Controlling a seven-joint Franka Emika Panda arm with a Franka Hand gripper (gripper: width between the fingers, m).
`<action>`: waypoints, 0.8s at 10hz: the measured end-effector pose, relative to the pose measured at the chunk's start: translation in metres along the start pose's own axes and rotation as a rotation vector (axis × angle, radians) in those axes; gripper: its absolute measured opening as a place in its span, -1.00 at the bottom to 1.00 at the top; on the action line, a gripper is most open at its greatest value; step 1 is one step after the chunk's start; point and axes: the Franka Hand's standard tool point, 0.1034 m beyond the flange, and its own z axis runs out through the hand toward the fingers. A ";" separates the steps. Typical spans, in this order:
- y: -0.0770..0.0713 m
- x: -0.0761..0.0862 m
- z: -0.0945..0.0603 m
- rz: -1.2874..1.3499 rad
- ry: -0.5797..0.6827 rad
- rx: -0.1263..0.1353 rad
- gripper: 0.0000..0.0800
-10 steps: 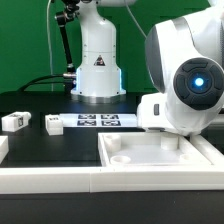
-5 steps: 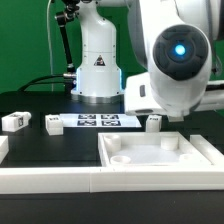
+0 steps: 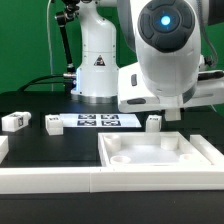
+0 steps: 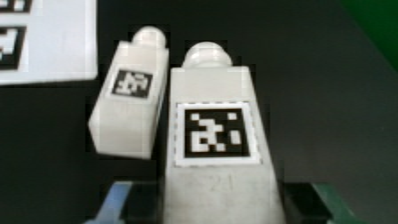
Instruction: Assemble square table
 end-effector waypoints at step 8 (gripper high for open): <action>0.009 0.004 -0.061 -0.078 0.523 -0.007 -0.27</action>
Offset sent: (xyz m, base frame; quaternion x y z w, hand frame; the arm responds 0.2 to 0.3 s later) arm 0.0171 -0.0230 0.0352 -0.0057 0.1692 -0.0357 0.9849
